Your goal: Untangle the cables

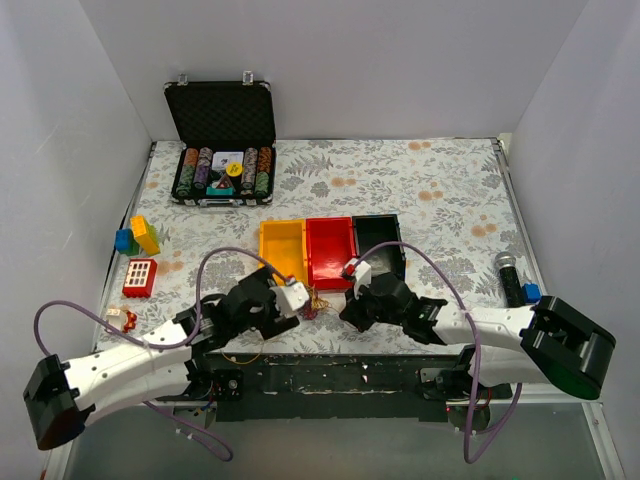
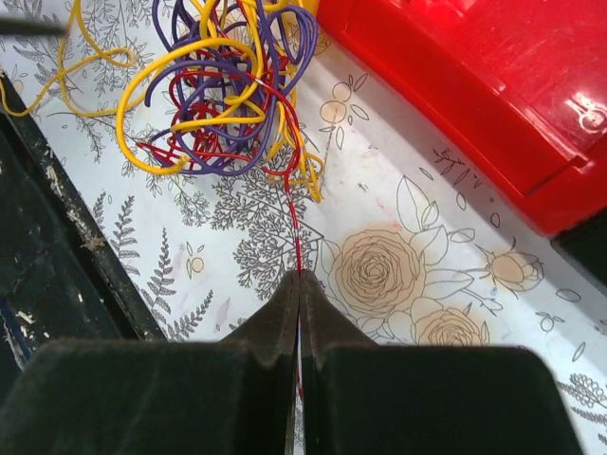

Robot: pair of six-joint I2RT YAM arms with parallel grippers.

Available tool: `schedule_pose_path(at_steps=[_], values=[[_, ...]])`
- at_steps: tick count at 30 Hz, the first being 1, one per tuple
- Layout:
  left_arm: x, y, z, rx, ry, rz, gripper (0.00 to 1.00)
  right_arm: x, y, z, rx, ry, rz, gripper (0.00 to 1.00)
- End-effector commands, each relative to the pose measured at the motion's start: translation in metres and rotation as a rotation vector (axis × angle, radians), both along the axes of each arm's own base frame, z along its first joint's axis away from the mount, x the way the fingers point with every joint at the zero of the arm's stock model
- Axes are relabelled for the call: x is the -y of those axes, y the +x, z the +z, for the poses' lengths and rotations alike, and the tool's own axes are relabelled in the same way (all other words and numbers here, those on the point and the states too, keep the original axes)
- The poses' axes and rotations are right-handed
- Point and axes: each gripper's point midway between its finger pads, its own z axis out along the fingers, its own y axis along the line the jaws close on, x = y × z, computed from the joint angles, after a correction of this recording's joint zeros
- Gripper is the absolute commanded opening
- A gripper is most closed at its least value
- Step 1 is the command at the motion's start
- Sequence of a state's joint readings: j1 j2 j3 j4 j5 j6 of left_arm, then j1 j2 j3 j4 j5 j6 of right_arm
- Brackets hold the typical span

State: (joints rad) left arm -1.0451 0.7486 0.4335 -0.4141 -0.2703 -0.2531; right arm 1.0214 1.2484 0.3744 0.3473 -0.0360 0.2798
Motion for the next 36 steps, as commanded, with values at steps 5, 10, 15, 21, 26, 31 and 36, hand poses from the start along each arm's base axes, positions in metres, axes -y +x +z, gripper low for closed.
schedule_pose_path(at_steps=[5, 10, 15, 21, 26, 31, 36], values=[[0.045, 0.004, 0.020, -0.270, -0.257, -0.112, 0.97, -0.002, 0.000, 0.016, 0.025, 0.063, -0.006, 0.01], [0.047, -0.029, 0.011, -0.357, -0.215, -0.299, 0.87, -0.002, 0.000, 0.016, 0.028, 0.064, -0.007, 0.01], [0.034, -0.036, -0.011, -0.380, -0.137, -0.321, 0.87, -0.001, 0.000, 0.020, 0.039, 0.076, -0.007, 0.01], [0.034, 0.004, -0.025, -0.281, -0.138, -0.146, 0.77, -0.001, 0.000, 0.025, 0.049, 0.087, -0.003, 0.01], [0.034, 0.009, -0.044, -0.322, -0.116, -0.103, 0.72, 0.000, -0.001, 0.026, 0.045, 0.092, -0.003, 0.01], [0.024, 0.015, -0.060, -0.315, -0.088, -0.058, 0.62, 0.002, -0.003, 0.024, 0.037, 0.091, -0.007, 0.01], [0.021, 0.008, -0.064, -0.331, -0.097, -0.067, 0.43, 0.005, -0.003, 0.024, 0.038, 0.088, -0.015, 0.01]])
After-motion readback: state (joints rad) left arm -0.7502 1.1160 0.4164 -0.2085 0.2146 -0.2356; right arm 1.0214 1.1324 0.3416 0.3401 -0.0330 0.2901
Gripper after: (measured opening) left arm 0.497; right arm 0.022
